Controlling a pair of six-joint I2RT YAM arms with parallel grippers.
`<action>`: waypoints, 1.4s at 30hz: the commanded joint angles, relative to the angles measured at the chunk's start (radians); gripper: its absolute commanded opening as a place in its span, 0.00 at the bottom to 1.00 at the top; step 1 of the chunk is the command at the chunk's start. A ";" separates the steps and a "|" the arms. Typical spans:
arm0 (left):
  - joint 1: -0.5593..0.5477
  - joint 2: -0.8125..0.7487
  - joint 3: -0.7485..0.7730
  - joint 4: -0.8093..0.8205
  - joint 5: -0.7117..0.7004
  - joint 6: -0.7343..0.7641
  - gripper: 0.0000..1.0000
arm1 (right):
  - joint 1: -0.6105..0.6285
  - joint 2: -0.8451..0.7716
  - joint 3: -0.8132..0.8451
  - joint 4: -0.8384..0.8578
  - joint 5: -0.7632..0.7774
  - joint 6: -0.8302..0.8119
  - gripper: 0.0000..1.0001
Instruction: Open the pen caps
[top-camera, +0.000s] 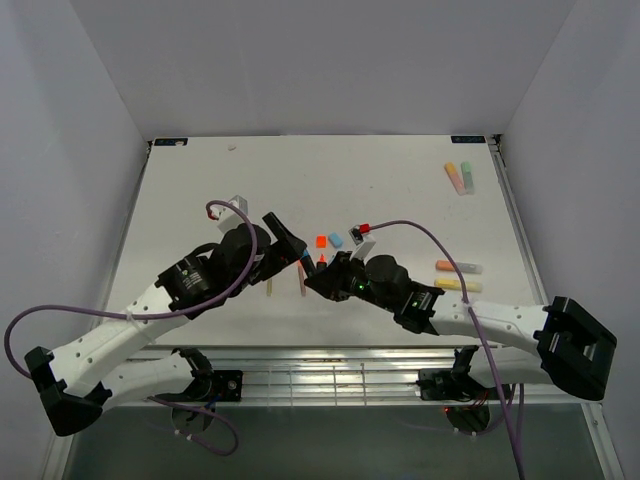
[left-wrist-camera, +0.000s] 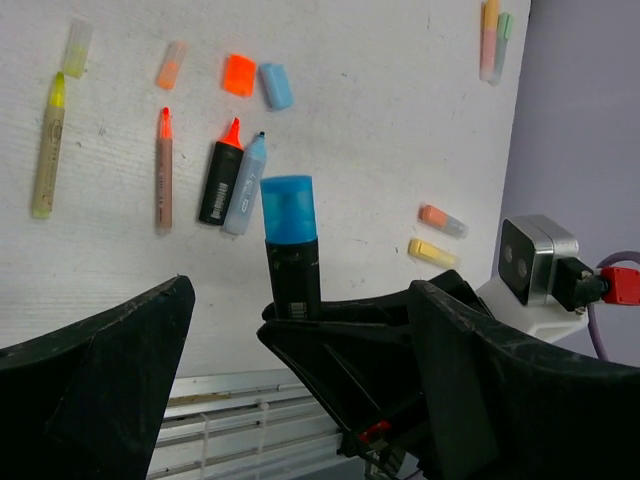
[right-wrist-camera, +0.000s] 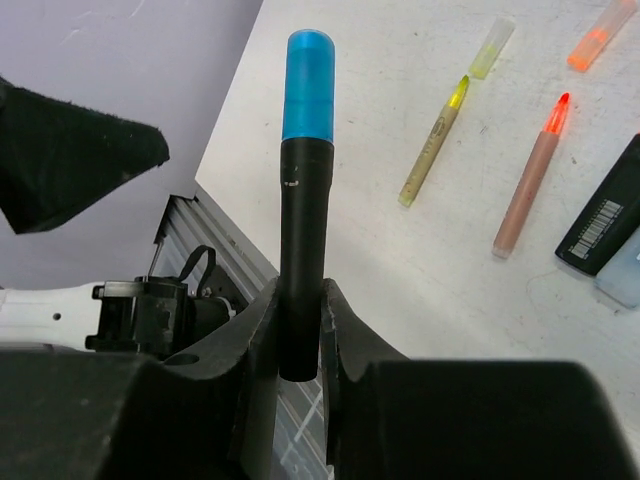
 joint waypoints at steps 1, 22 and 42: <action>0.003 -0.001 0.000 0.006 -0.057 0.055 0.98 | 0.021 -0.062 -0.006 -0.006 0.018 -0.017 0.08; 0.003 0.057 -0.050 0.083 -0.001 0.072 0.62 | 0.072 -0.076 0.000 0.008 0.059 -0.037 0.08; 0.009 0.082 -0.069 0.120 -0.023 0.087 0.68 | 0.095 -0.048 0.015 0.059 0.049 -0.031 0.08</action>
